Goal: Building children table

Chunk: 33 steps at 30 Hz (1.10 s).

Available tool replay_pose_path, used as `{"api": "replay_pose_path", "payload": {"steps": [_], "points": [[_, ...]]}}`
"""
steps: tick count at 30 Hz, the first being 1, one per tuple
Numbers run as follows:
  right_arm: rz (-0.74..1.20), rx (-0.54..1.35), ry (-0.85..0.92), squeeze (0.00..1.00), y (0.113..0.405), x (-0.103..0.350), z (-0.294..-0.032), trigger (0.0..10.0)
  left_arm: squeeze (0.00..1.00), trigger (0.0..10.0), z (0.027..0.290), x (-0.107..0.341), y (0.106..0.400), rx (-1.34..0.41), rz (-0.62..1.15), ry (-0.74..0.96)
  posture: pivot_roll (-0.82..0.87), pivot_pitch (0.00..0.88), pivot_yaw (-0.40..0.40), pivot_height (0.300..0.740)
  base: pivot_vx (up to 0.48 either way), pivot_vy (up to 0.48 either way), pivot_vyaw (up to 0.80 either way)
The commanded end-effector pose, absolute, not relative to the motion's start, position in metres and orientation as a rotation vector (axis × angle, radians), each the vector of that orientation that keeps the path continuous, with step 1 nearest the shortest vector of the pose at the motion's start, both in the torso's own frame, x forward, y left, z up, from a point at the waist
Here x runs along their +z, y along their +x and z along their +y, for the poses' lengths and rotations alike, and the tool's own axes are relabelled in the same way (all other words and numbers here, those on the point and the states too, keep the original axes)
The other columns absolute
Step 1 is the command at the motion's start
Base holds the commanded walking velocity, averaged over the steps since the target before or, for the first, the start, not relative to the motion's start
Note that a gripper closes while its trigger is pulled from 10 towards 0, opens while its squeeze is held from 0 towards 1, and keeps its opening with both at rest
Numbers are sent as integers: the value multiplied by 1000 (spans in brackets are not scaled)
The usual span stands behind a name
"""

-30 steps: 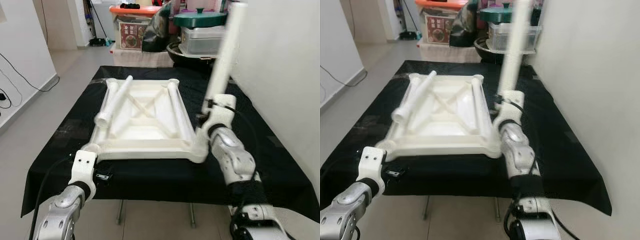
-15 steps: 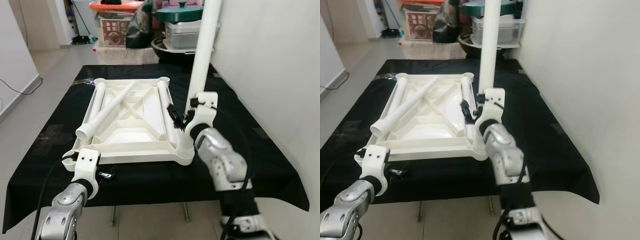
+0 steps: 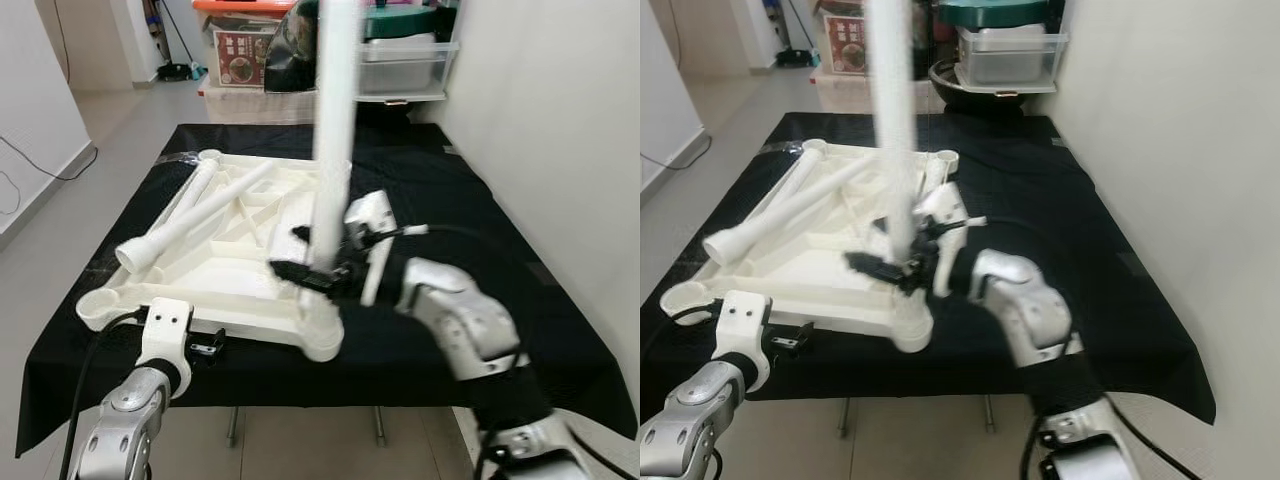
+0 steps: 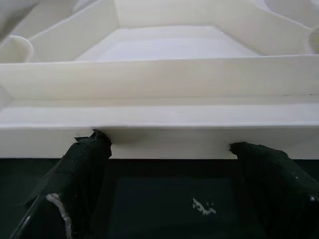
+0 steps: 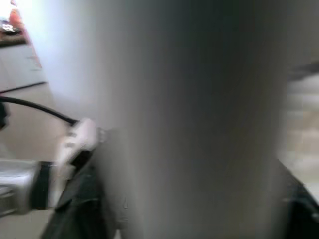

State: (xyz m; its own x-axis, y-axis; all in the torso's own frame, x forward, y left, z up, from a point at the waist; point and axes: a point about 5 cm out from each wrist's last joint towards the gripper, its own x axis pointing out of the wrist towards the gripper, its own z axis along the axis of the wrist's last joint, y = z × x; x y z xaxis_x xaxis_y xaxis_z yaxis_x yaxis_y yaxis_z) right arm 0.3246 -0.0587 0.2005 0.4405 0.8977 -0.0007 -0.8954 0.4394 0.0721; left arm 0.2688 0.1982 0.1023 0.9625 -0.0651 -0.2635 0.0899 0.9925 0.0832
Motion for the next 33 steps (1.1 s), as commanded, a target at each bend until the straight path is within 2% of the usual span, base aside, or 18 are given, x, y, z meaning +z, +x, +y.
{"api": "replay_pose_path", "payload": {"steps": [1,2,3,4,6,7,9,11,14,15,16,18,19,20,25,26,29,33], "points": [[94,926,38,0,342,190,-62,0,0,10000,196,100,267,-88,267,96,114,0,-62,740,0,0,0],[94,926,38,0,342,190,-62,0,0,10000,196,100,267,-88,267,96,114,0,-62,740,0,0,0],[181,543,109,0,366,177,-87,0,0,10000,197,100,266,-88,270,97,107,0,-57,740,0,0,0],[181,543,109,0,366,177,-87,0,0,10000,197,100,266,-88,270,97,107,0,-57,740,0,0,0],[242,224,164,0,376,163,-116,0,0,10000,197,100,266,-88,271,97,104,0,-56,740,0,0,0],[242,224,164,0,376,163,-116,0,0,10000,197,100,266,-88,271,97,104,0,-56,740,0,0,0],[259,11,158,0,373,155,-138,0,0,10000,196,100,267,-90,271,97,103,0,-54,740,0,0,0],[218,-114,148,0,363,159,-143,0,0,10000,195,101,268,-94,270,97,97,0,-45,740,0,0,0],[195,-124,147,0,357,164,-136,0,0,10000,194,101,269,-97,270,97,92,0,-41,740,0,0,0],[188,-64,148,0,355,167,-123,10000,0,10000,193,101,269,-101,271,96,88,0,-36,740,0,0,0],[188,-64,148,0,355,167,-123,10000,0,10000,193,101,269,-101,271,96,88,0,-36,740,0,0,0],[98,92,167,0,346,187,-92,10000,0,10000,192,100,269,-108,273,97,88,0,-36,740,0,0,0],[98,92,167,0,346,187,-92,10000,0,10000,192,100,269,-108,273,97,88,0,-36,740,0,0,0],[53,162,185,1000,344,196,-82,10000,0,10000,193,100,269,-109,273,98,88,0,-36,740,0,0,0],[-27,284,217,1000,347,218,-78,10000,0,10000,195,100,270,-104,271,100,91,0,-42,740,0,0,0],[-49,389,230,0,348,226,-77,10000,0,10000,195,100,270,-102,271,99,90,0,-43,740,0,0,0],[-84,573,242,0,347,238,-80,10000,0,10000,195,99,269,-100,272,97,90,0,-44,740,0,0,0],[-95,922,151,0,328,243,-78,10000,0,10000,194,99,269,-99,271,95,97,0,-51,740,0,0,0]]}}
